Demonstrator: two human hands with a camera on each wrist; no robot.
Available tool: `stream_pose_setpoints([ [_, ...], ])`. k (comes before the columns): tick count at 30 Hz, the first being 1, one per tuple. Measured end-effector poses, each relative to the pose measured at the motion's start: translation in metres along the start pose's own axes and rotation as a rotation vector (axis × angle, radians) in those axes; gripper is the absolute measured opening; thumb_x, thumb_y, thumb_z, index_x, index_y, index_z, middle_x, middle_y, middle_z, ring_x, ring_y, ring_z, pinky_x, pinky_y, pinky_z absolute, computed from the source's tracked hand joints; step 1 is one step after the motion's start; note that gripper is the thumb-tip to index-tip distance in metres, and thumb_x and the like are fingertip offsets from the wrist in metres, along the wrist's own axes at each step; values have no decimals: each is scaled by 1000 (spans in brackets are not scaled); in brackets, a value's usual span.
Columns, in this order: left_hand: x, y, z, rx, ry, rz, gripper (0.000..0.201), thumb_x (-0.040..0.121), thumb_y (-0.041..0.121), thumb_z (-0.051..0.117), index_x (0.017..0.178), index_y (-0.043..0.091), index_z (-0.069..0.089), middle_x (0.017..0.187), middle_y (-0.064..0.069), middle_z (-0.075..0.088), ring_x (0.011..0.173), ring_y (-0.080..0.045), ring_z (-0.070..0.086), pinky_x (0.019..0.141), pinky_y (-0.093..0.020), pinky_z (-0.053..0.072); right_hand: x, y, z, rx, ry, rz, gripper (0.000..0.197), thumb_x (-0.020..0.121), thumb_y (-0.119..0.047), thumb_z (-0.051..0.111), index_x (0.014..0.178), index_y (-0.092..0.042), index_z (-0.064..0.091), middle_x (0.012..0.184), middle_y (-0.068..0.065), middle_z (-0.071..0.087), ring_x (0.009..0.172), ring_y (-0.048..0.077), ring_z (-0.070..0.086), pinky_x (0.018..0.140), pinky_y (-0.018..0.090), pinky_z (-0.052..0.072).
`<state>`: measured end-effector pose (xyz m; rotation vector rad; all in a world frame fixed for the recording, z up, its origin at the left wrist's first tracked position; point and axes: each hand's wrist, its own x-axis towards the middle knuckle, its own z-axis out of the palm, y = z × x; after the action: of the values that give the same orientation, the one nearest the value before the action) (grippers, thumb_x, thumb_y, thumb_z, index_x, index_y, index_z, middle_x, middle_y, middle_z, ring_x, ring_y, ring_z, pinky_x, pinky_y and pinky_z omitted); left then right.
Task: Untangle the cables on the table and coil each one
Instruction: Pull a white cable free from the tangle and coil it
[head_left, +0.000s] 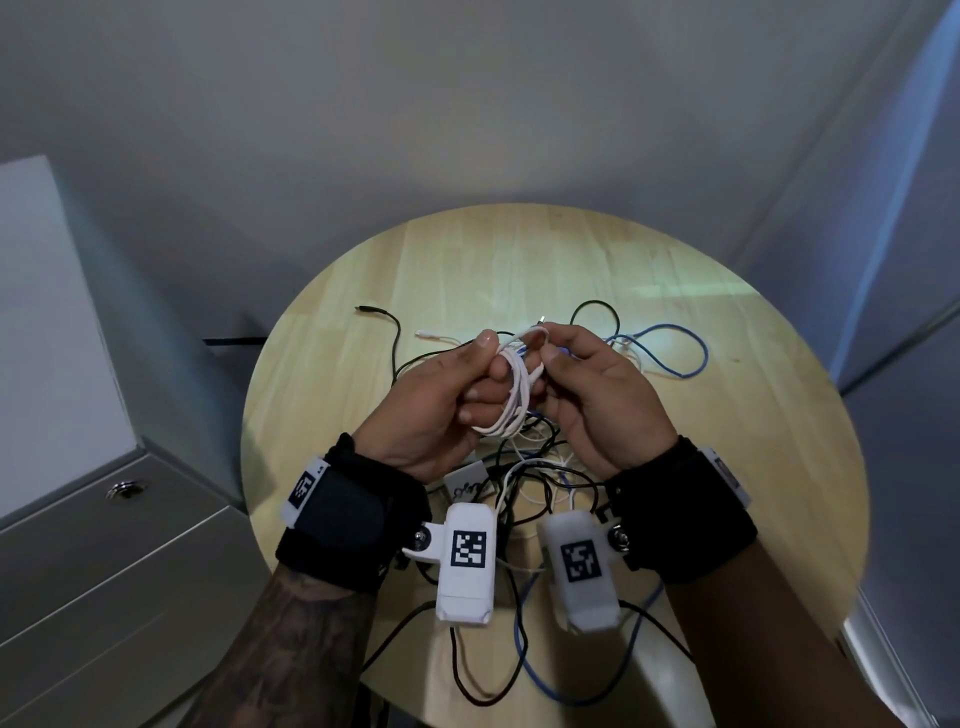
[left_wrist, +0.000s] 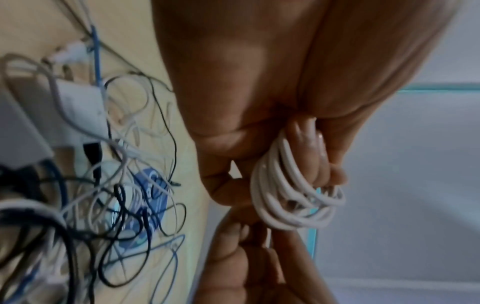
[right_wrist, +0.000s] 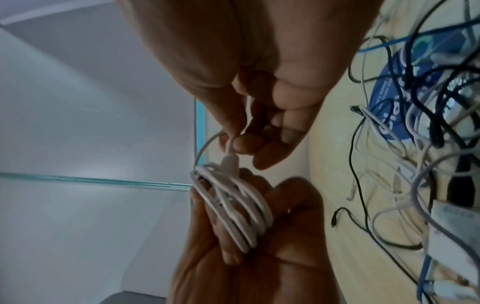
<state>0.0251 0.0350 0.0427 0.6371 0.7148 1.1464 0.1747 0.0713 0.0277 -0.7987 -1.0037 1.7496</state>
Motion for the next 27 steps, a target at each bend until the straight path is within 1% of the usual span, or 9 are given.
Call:
stream_pose_setpoints([
  [6,5,-8,-3,-21,129,137,33,99,32,44,76,10,54,56,5,33,44,-5,30,55,-19,29,-3,2,5,-49,30,-34,26,96,4,49,110,-12,63,85,8,73,74,20,66,71,29,59],
  [10,8,-10,0,29,231,227,34,102,30,43,77,9,54,62,-4,58,58,-17,55,65,-30,50,-8,-2,12,-291,51,-105,31,97,-4,54,121,-21,64,97,8,75,86,16,69,82,36,56],
  [12,8,-9,0,21,243,244,34,103,29,41,82,7,55,76,-12,67,69,-22,64,71,-36,56,-12,-4,14,-465,-16,-146,46,92,-9,64,134,-25,56,110,8,71,97,12,66,89,37,54],
  [15,8,-11,0,-31,198,201,32,103,31,42,87,6,53,104,-26,66,99,-36,65,91,-52,52,-17,-1,16,-683,-132,-162,85,81,-9,77,149,-34,33,117,-7,61,94,-1,62,81,19,50],
  [19,10,-18,5,-76,184,170,46,104,30,40,119,-13,51,129,-33,56,121,-42,56,99,-45,51,-15,0,17,-792,51,-245,67,80,-33,79,138,-38,45,99,-17,58,87,4,59,89,30,52],
  [21,12,-18,7,-84,191,169,51,104,32,38,123,-13,54,115,-30,62,111,-39,61,89,-38,56,-13,0,18,-768,87,-231,54,81,-42,74,131,-37,53,96,-10,65,83,9,63,87,38,55],
  [23,11,-15,9,-112,163,176,45,102,32,40,104,-6,65,78,-13,44,75,-22,53,66,-23,52,-10,0,16,-704,125,-235,40,85,-46,68,121,-32,61,92,-1,72,87,17,68,87,46,55],
  [25,11,-13,10,-71,138,203,28,97,25,47,91,2,62,74,-4,30,61,-9,32,57,-19,32,-8,-2,12,-670,156,-261,27,89,-43,65,111,-28,67,89,5,73,89,22,69,86,49,54],
  [27,12,-16,9,36,165,235,14,93,19,53,91,6,56,77,-4,41,60,-8,33,55,-20,28,-8,-3,11,-681,167,-292,15,92,-36,65,106,-30,68,91,8,72,88,24,68,85,48,54],
])
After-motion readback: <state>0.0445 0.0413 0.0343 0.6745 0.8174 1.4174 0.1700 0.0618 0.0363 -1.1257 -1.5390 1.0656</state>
